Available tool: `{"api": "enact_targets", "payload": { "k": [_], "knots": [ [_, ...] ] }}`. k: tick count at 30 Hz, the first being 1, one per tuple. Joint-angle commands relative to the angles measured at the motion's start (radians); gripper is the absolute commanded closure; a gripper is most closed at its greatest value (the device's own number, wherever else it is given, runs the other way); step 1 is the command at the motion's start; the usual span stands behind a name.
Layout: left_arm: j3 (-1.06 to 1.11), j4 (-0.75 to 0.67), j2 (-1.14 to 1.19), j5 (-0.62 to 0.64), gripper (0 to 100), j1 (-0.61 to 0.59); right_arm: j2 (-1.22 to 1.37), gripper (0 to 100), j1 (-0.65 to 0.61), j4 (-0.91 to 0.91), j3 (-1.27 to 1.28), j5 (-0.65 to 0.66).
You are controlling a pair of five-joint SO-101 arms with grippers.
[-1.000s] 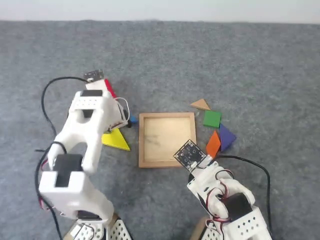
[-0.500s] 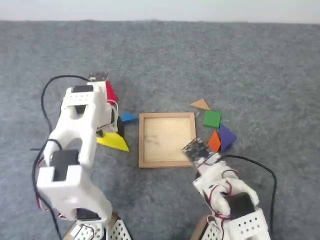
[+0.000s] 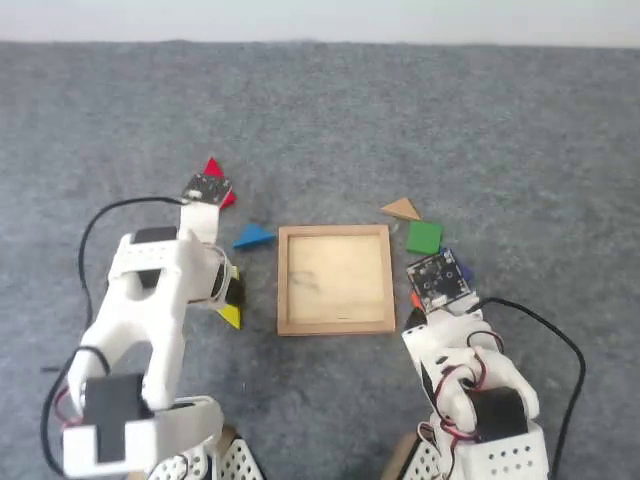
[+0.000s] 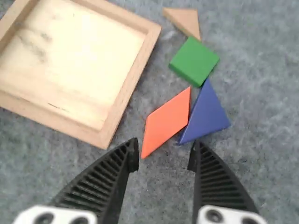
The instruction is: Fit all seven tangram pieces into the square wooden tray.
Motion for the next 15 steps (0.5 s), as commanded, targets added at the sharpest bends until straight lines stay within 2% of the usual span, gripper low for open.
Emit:
{"api": "enact_targets", "payload": {
  "k": [1,4,8,11,15],
  "knots": [
    [0.084,-0.032,-0.109,-0.14,77,-0.021,0.259,80.4,0.013,-0.061,-0.17,-0.066],
    [0.117,-0.018,-0.146,-0.235,77,-0.049,0.522,80.4,0.008,-0.061,-0.325,-0.11],
    [0.156,-0.021,-0.195,-0.284,77,-0.097,0.868,80.4,-0.008,-0.061,-0.546,-0.173],
    [0.189,-0.026,-0.25,-0.35,77,-0.164,1.073,80.4,-0.077,-0.061,-0.669,-0.187],
    [0.239,-0.11,-0.333,-0.407,77,-0.324,1.234,80.4,-0.196,-0.062,-0.764,-0.187]
  ]
}}
